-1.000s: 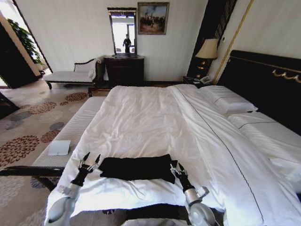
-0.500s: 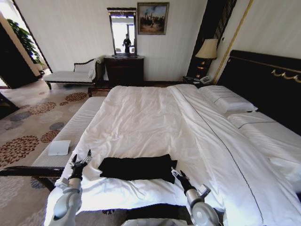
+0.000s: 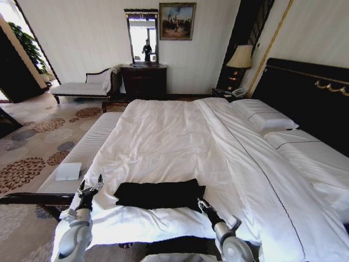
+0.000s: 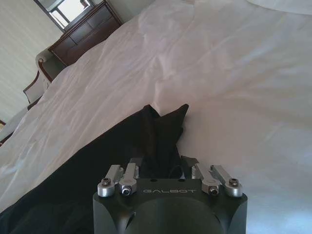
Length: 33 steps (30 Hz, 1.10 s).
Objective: Fold the clothes on the bed.
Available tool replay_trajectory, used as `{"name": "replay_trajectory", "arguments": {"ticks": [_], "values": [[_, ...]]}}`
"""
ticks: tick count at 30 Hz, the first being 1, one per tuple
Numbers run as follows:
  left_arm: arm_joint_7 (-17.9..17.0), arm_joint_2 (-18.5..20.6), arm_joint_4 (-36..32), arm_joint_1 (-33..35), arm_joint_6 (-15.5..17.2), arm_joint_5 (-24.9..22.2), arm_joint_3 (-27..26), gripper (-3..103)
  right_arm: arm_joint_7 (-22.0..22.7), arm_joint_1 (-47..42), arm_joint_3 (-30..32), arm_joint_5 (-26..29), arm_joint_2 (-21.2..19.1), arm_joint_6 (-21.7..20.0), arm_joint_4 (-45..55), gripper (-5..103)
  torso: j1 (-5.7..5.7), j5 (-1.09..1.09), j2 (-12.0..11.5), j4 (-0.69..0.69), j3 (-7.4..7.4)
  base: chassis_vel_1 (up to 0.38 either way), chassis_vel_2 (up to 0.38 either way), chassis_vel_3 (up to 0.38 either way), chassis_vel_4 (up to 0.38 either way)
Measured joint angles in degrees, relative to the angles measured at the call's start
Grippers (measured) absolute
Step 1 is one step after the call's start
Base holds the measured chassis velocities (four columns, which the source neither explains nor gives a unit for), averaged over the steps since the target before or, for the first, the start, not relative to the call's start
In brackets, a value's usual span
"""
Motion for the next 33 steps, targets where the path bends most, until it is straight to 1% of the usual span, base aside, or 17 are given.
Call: {"name": "replay_trajectory", "arguments": {"ticks": [1, 2, 5, 6, 7, 9, 11, 12, 19, 25, 29, 33], "values": [[0.0, 0.0, 0.2, 0.0, -0.2, 0.3, 0.0, 100, -0.4, -0.4, 0.1, -0.2, 0.0, 0.2, 0.3, 41, 0.00, 0.00, 0.0, 0.00, 0.00, 0.000, 0.000, 0.000, 0.000], [0.0, 0.0, 0.2, 0.0, -0.2, 0.3, 0.0, 100, -0.4, -0.4, 0.1, -0.2, 0.0, 0.2, 0.3, 41, 0.00, 0.00, 0.0, 0.00, 0.00, 0.000, 0.000, 0.000, 0.000], [-0.1, -0.1, 0.6, 0.2, -0.5, 0.5, 0.0, 100, -1.5, -1.5, 0.5, -0.7, -0.2, 0.4, 1.2, 25, 0.00, 0.00, 0.0, 0.00, 0.00, 0.000, 0.000, 0.000, 0.000], [-0.2, -0.1, 0.6, 0.2, -0.6, 0.5, 0.0, 100, -1.7, -1.8, 0.6, -0.8, -0.4, 0.4, 1.4, 25, 0.00, 0.00, 0.0, 0.00, 0.00, 0.000, 0.000, 0.000, 0.000], [-0.2, -0.1, 0.6, 0.4, -0.7, 0.5, 0.0, 100, -1.9, -2.2, 0.7, -1.0, -0.7, 0.4, 1.7, 14, 0.00, 0.00, 0.0, 0.00, 0.00, 0.000, 0.000, 0.000, 0.000], [-0.2, 0.0, 0.6, 0.5, -0.8, 0.5, -0.1, 100, -2.0, -2.6, 0.8, -1.2, -1.1, 0.5, 2.0, 14, 0.00, 0.01, 0.0, 0.00, 0.00, 0.000, 0.000, 0.000, 0.000], [-0.3, 0.0, 0.5, 0.7, -0.9, 0.5, -0.2, 100, -2.2, -3.1, 1.1, -1.6, -1.8, 0.6, 2.3, 4, 0.00, 0.01, 0.0, 0.00, 0.00, 0.000, 0.000, 0.000, 0.000], [-0.3, 0.0, 0.5, 0.8, -1.0, 0.5, -0.3, 100, -2.2, -3.4, 1.3, -1.8, -2.3, 0.6, 2.4, 2, 0.00, 0.01, 0.0, 0.00, 0.00, 0.000, 0.000, 0.000, 0.000], [-0.3, 0.1, 0.7, 1.2, -1.6, 0.3, -0.5, 100, -2.3, -5.2, 2.3, -2.4, -4.4, 0.8, 3.8, 0, 0.00, 0.00, 0.0, 0.00, 0.00, 0.000, 0.000, 0.000, 0.000], [-0.4, 0.2, 1.0, 1.5, -1.9, 0.4, -0.6, 100, -3.1, -5.6, 2.6, -3.7, -4.5, 1.5, 3.4, 0, 0.00, 0.01, 0.0, 0.00, 0.00, 0.000, 0.000, 0.000, 0.000], [-0.5, 0.5, 1.0, 1.7, -2.0, 0.3, -0.8, 100, -2.1, -5.8, 3.1, -3.8, -4.8, 1.5, 3.1, 0, 0.00, 0.00, 0.0, 0.00, 0.00, 0.000, 0.000, 0.000, 0.000], [-0.5, 0.6, 1.0, 1.9, -2.0, 0.4, -0.9, 100, -1.5, -5.6, 2.3, -4.0, -3.7, 1.5, 3.6, 0, 0.00, 0.00, 0.0, -0.01, 0.00, 0.000, 0.000, 0.000, 0.000]]}}
